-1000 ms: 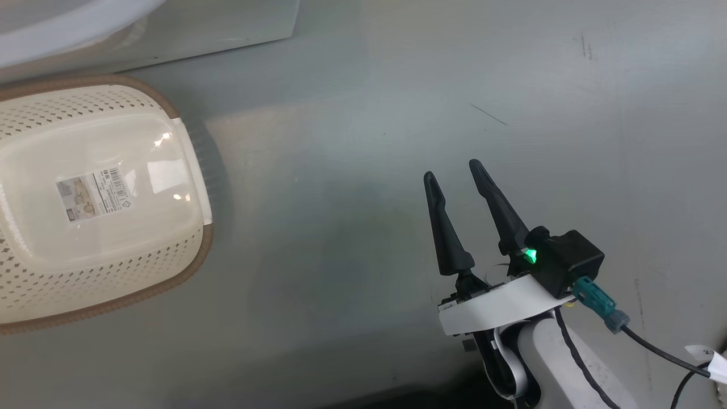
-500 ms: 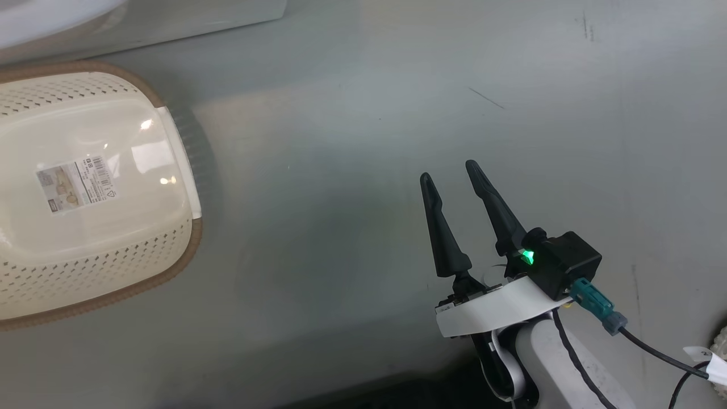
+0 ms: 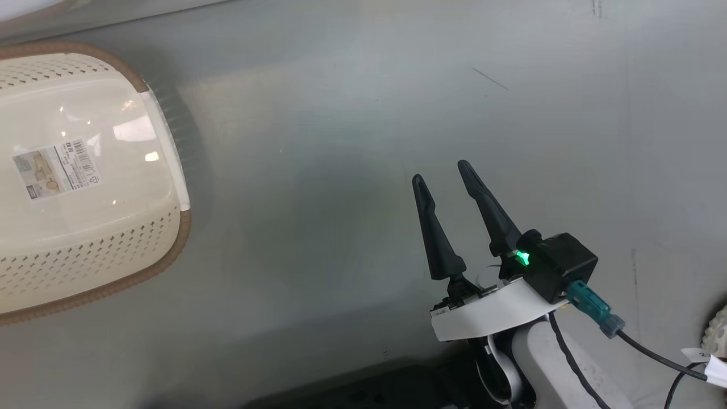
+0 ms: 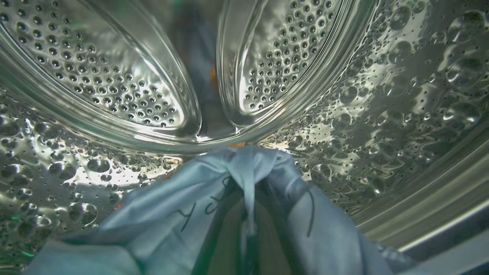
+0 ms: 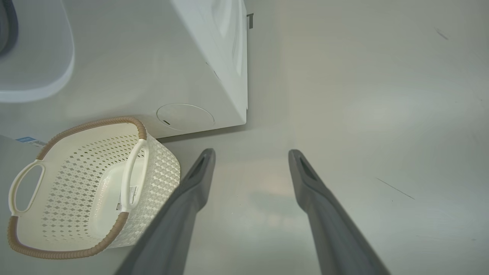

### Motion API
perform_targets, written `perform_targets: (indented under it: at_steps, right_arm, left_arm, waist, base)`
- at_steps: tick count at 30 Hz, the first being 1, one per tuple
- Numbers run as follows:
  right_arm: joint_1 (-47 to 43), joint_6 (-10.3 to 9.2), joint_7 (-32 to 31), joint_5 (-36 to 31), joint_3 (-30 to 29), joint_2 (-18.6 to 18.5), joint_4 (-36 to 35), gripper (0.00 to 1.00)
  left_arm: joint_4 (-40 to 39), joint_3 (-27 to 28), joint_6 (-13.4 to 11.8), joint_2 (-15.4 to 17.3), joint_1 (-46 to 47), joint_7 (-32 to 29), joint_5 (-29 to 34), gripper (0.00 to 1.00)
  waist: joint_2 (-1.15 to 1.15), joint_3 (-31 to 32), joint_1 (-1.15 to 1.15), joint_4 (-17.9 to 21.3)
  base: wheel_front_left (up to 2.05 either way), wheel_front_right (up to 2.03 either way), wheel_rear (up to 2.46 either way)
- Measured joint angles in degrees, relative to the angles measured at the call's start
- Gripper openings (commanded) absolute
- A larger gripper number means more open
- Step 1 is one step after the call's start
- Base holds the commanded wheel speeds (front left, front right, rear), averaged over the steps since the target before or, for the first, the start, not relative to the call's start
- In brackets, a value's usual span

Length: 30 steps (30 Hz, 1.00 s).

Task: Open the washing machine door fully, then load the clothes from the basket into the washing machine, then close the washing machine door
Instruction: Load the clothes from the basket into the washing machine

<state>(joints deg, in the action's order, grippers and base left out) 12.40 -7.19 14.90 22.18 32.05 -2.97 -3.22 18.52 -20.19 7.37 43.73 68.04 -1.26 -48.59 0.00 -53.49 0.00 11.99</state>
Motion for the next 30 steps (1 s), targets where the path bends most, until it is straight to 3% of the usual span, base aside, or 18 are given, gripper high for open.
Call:
perform_targets:
  at_steps: [7,15,19,20,21,22,30]
  right_arm:
    - [0.01,0.00,0.00,0.01,0.60,0.07,-0.07,1.00]
    - [0.16,0.00,0.00,0.52,0.69,0.12,-0.23,1.00]
    - [0.43,0.00,0.00,0.52,0.51,0.13,-0.21,1.00]
    - [0.59,0.00,0.00,0.52,0.43,0.13,-0.16,1.00]
    - [0.68,0.00,0.00,0.52,0.20,0.13,-0.11,1.00]
    - [0.81,0.00,0.00,0.52,0.27,0.12,-0.09,1.00]
    - [1.44,0.00,0.00,0.51,-0.91,0.12,0.63,1.00]
  left_arm:
    - [-3.02,-0.98,0.00,0.97,2.59,4.89,0.85,0.00]
    - [-5.75,-0.21,0.00,2.44,6.38,16.12,4.44,0.00]
    - [-3.71,-0.76,0.00,2.42,6.28,15.43,3.90,0.00]
    - [-3.03,-0.90,0.00,2.35,6.23,15.44,3.32,0.33]
    - [-2.68,-1.41,0.00,2.26,6.17,15.45,3.27,0.54]
    - [-2.20,-1.62,0.00,2.19,6.09,15.44,3.15,1.00]
    - [1.49,-3.04,0.00,0.89,5.55,15.19,0.40,1.00]
  waist:
    - [0.00,-1.06,0.00,0.50]
    - [0.00,-2.40,0.00,1.25]
    - [0.00,-2.51,0.00,1.23]
    - [0.00,-2.48,0.00,1.18]
    - [0.00,-2.41,0.00,1.09]
    - [0.00,-2.31,0.00,0.99]
    - [0.00,-1.31,0.00,-0.01]
  base:
    - [0.00,0.00,0.00]
    - [0.00,0.00,0.00]
    - [0.00,0.00,0.00]
    - [0.00,0.00,0.00]
    - [0.00,0.00,0.00]
    - [0.00,0.00,0.00]
    - [0.00,0.00,0.00]
